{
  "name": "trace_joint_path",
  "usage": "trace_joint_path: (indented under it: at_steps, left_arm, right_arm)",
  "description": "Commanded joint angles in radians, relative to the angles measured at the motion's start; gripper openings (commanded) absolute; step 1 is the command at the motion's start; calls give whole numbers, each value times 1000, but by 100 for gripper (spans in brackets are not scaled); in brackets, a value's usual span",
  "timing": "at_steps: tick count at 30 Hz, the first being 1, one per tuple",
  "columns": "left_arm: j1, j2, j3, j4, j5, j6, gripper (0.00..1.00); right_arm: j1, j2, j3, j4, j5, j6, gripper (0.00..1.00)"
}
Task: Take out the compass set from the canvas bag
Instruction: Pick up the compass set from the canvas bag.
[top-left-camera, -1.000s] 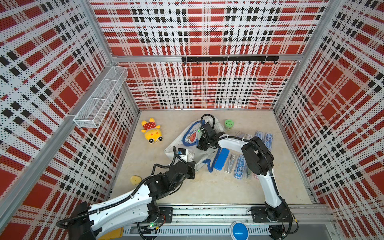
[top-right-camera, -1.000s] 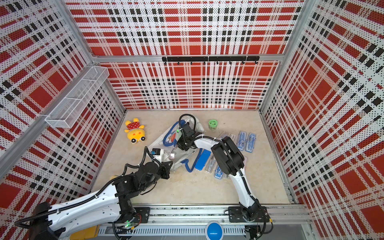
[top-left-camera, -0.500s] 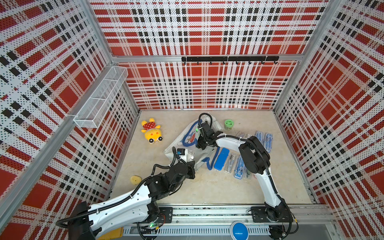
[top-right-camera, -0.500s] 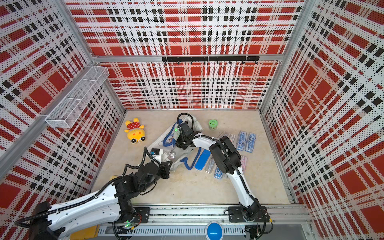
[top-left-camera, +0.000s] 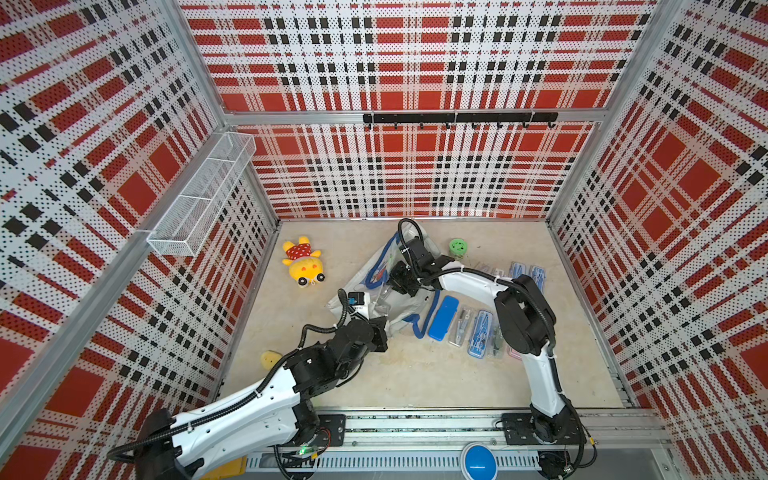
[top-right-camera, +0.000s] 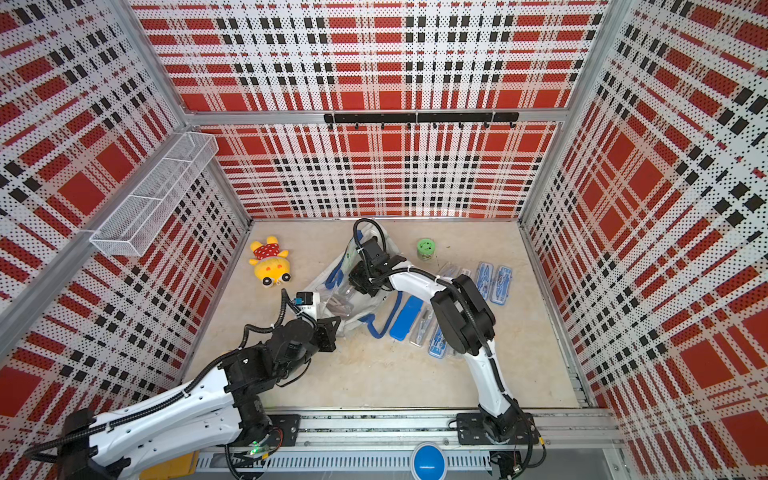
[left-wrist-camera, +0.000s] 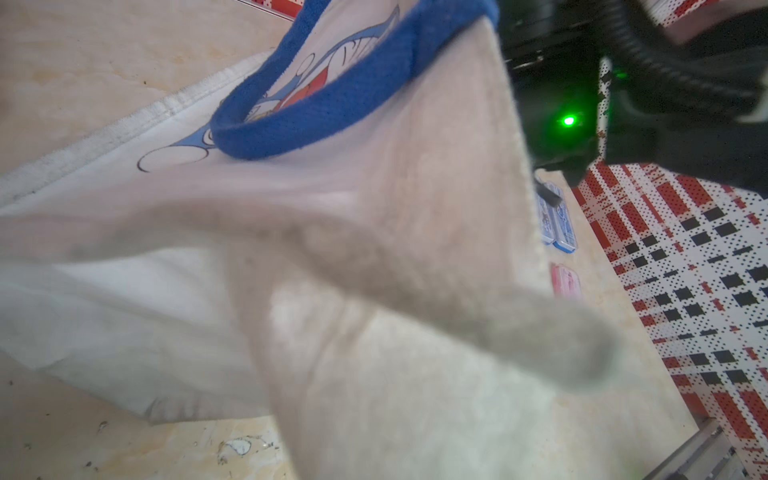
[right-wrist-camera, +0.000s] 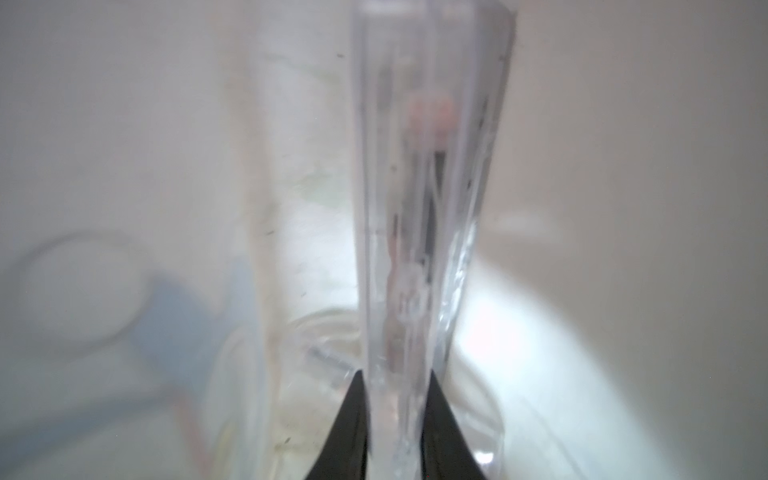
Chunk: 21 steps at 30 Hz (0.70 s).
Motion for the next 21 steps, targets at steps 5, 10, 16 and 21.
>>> trace_joint_path:
  at_steps: [5, 10, 16, 21]
  left_arm:
    - [39, 26, 63, 44, 15, -3, 0]
    - [78, 21, 81, 46, 42, -39, 0]
    - [189, -4, 85, 18, 138, -115, 0]
    - [296, -6, 72, 1, 265, -165, 0]
  right_arm:
    - [9, -167, -36, -27, 6, -59, 18]
    - [9, -252, -41, -61, -17, -106, 18]
    - [7, -330, -4, -141, -37, -189, 17]
    - [6, -388, -12, -97, -65, -240, 17]
